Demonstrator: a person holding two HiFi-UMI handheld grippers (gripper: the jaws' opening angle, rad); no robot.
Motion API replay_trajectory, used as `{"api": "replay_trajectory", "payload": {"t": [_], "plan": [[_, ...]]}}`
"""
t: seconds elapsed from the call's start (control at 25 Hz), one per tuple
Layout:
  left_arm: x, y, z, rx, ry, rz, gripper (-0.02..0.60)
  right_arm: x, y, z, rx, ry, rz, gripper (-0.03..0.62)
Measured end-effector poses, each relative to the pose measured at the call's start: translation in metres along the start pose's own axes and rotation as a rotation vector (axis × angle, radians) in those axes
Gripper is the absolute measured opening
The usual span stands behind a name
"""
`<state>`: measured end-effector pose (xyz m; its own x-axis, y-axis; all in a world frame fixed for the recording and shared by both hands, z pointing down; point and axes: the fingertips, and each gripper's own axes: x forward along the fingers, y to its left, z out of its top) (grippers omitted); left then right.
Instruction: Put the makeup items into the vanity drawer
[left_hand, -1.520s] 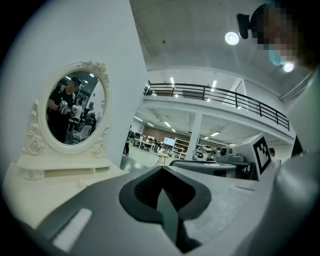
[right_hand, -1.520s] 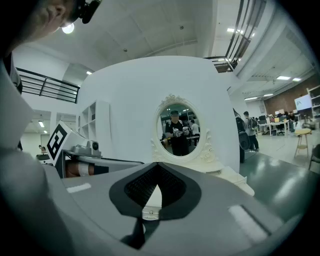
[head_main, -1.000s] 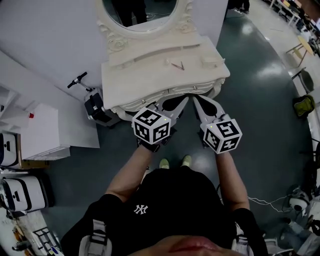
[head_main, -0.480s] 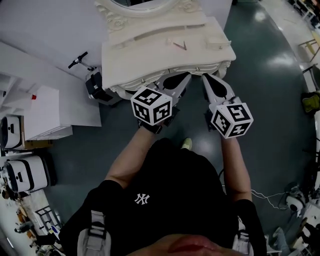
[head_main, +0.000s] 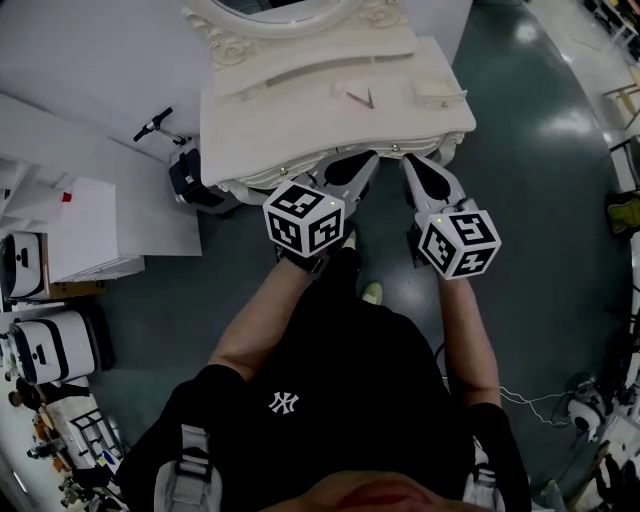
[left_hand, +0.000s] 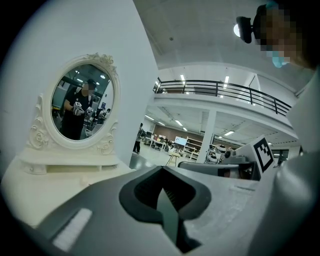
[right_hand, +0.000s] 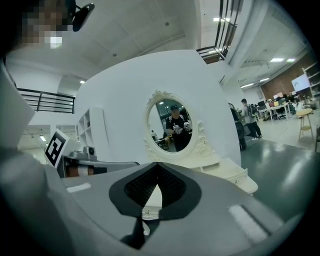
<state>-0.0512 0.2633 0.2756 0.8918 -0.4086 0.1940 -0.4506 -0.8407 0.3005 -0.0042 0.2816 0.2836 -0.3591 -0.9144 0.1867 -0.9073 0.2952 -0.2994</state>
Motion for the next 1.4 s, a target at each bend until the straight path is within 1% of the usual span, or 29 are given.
{"api": "replay_trajectory", "payload": {"t": [0.16,0.44,0.68,0.88,1.12,1.4], "plan": [[0.019,0.029,0.003,0.000,0.008,-0.003,0.000,0.034,-0.015,0.001,-0.003,0.023,-0.010,0.021],[0.060,0.110,0.016,-0.012,0.021,-0.005,0.000,0.112,-0.047,0.006,-0.009,0.069,-0.039,0.022],[0.092,0.172,0.015,-0.038,0.050,-0.026,0.000,0.177,-0.075,-0.003,-0.012,0.127,-0.097,0.023],[0.115,0.207,0.000,-0.044,0.080,-0.049,0.000,0.215,-0.095,-0.028,-0.033,0.196,-0.149,0.023],[0.141,0.231,-0.024,-0.057,0.118,-0.048,0.000,0.239,-0.130,-0.069,-0.020,0.293,-0.210,0.047],[0.175,0.258,-0.060,-0.081,0.175,-0.019,0.000,0.274,-0.165,-0.119,-0.015,0.400,-0.218,0.056]]}}
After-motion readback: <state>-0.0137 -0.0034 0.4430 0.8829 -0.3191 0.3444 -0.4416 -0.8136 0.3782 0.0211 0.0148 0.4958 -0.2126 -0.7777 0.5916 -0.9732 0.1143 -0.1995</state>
